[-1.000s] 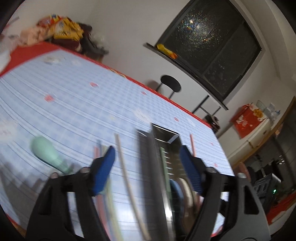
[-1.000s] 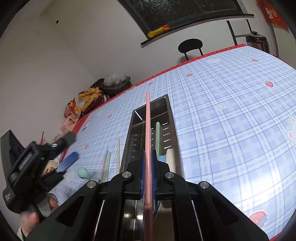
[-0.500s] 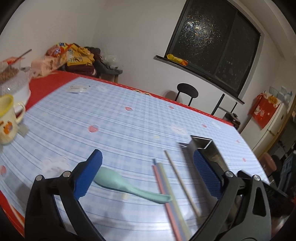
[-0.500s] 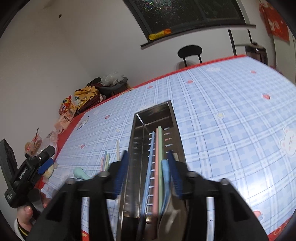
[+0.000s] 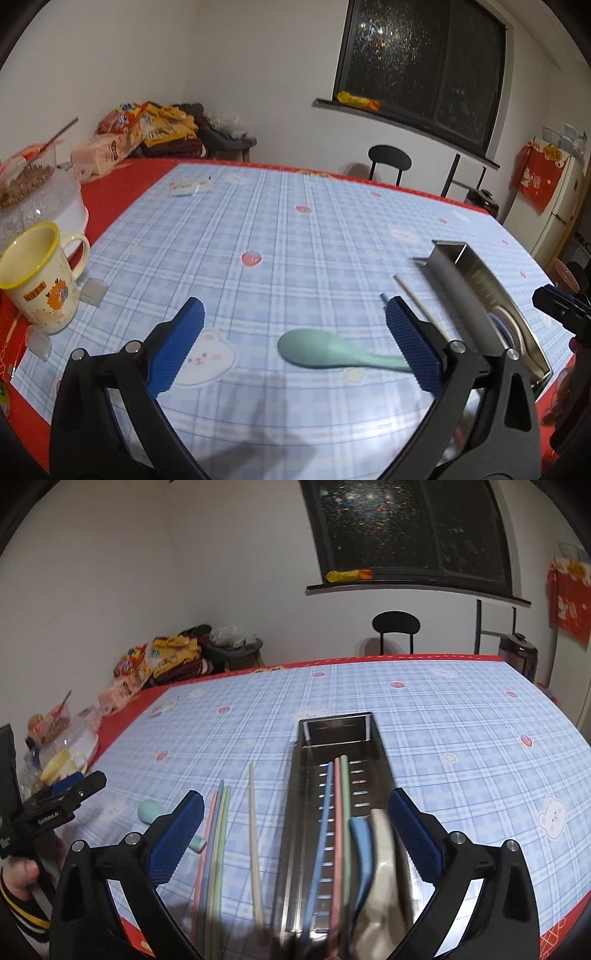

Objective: Organize utensils
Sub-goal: 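Withdraw both tools from the basket back toward the loose utensils, then close right tool on another pink chopstick while left tool approaches the mint-green spoon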

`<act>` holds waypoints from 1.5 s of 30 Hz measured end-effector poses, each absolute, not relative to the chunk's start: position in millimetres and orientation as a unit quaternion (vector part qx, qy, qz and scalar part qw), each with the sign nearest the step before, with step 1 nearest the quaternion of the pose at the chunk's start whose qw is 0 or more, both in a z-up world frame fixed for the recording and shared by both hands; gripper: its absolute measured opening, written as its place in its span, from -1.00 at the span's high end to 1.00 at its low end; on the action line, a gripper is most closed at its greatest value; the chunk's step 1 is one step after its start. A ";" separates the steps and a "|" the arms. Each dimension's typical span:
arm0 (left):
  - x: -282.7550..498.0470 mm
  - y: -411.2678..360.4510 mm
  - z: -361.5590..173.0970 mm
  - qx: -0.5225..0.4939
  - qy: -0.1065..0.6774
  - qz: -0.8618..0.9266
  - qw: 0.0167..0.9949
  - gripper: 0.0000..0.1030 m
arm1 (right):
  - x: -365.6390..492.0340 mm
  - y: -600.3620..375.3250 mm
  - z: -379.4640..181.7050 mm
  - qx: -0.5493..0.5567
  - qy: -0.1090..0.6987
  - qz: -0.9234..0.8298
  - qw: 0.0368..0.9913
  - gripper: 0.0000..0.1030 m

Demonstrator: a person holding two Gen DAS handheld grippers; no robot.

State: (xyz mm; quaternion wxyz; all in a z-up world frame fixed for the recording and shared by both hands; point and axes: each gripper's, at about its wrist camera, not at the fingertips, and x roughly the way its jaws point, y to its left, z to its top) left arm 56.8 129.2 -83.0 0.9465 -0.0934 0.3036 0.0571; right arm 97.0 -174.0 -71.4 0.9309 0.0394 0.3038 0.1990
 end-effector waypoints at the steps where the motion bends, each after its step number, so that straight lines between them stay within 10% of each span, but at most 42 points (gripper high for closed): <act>1: 56.5 132.3 -85.8 -0.095 0.309 0.053 0.945 -0.89 | 95.8 -168.1 -72.3 0.032 0.306 0.205 0.929 -0.89; 9: 58.1 141.2 -103.8 -0.112 0.345 0.022 0.931 -0.88 | 73.0 -127.9 -78.7 -0.030 0.314 0.238 0.919 -0.85; 16: 54.1 136.8 -102.9 -0.095 0.335 0.009 0.937 -0.87 | 57.2 -96.8 -98.4 -0.046 0.365 0.284 0.886 0.44; 20: 53.7 138.5 -110.9 -0.092 0.340 0.010 0.936 -0.86 | 54.6 -88.1 -112.2 -0.042 0.393 0.294 0.871 0.66; 45: 54.0 130.7 -120.1 -0.095 0.354 -0.027 0.930 -0.70 | 61.3 -77.4 -134.7 -0.043 0.422 0.288 0.858 0.69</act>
